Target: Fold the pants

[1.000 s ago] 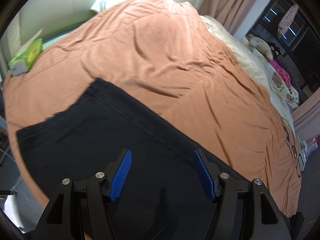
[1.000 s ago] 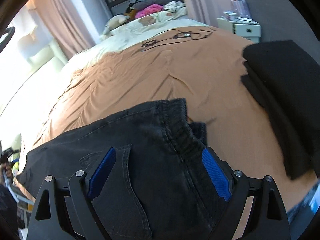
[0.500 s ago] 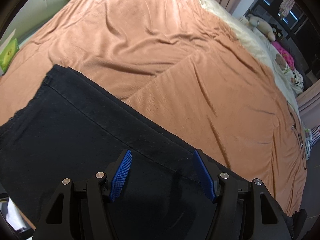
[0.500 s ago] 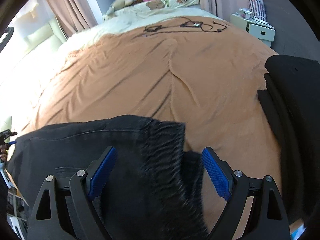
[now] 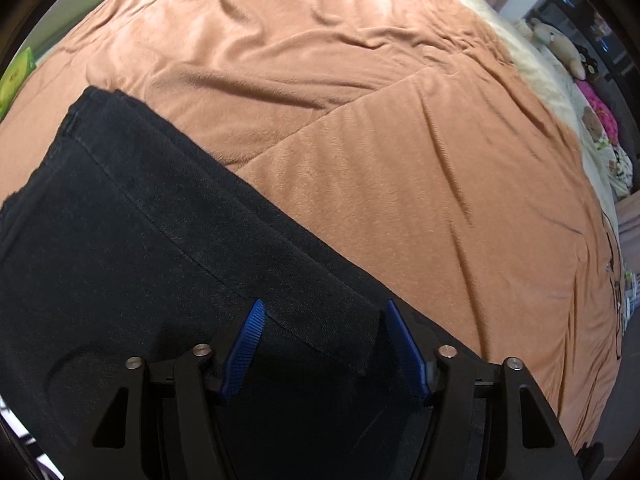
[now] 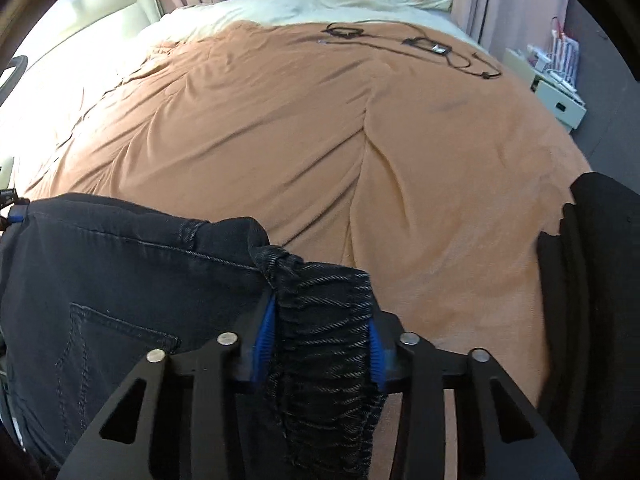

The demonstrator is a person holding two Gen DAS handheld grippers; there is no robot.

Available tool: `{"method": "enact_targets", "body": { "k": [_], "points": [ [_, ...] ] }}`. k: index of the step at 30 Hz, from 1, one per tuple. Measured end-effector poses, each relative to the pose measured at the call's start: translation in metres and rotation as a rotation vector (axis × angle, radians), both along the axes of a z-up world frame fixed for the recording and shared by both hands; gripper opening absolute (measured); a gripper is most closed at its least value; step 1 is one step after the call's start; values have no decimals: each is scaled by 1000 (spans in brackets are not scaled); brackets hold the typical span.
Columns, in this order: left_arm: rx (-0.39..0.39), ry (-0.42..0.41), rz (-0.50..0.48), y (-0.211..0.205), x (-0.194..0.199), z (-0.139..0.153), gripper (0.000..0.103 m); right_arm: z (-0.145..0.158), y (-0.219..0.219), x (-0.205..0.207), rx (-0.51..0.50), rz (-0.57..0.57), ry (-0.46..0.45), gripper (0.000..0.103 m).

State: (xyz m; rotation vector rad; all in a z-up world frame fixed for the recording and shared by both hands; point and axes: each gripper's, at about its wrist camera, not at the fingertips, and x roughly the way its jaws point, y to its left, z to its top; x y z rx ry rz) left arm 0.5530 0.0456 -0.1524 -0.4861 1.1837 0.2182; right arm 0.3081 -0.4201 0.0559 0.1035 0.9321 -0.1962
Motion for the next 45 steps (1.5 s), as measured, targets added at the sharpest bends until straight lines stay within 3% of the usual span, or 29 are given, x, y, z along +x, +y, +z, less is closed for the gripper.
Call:
{"method": "enact_targets", "body": {
  "k": [3, 4, 5, 12, 18, 23, 25, 27, 29, 31, 39, 45],
  "points": [
    [31, 29, 18, 1, 1, 0, 42, 7, 3, -9, -11, -24, -39, 31],
    [33, 37, 19, 2, 1, 1, 25, 9, 3, -11, -12, -34, -52, 30],
    [27, 33, 14, 3, 2, 2, 2, 10, 2, -14, -11, -42, -60, 30],
    [1, -39, -9, 1, 2, 19, 1, 18, 2, -21, -30, -101, -110, 28],
    [-16, -76, -38, -12, 14, 21, 1, 8, -5, -19, -19, -163, -96, 28],
    [-25, 5, -25, -10, 22, -2, 8, -12, -5, -3, 23, -179, -24, 38],
    [-42, -14, -41, -8, 18, -1, 11, -13, 0, -4, 14, -186, -8, 44],
    [-45, -21, -61, -5, 12, 4, 23, -7, 6, -9, 5, -176, -22, 58],
    [-12, -34, -61, -1, 5, 12, 55, 3, 12, -14, -20, -172, -38, 63],
    [27, -75, -48, 9, -6, 24, 63, 12, 12, -21, -19, -175, -59, 63],
    [52, -122, -47, 48, -56, 45, 63, 42, 39, -46, 21, -136, -148, 63],
    [52, -165, -22, 83, -99, 52, 63, 56, 66, -58, 27, -97, -208, 80]
  ]
}}
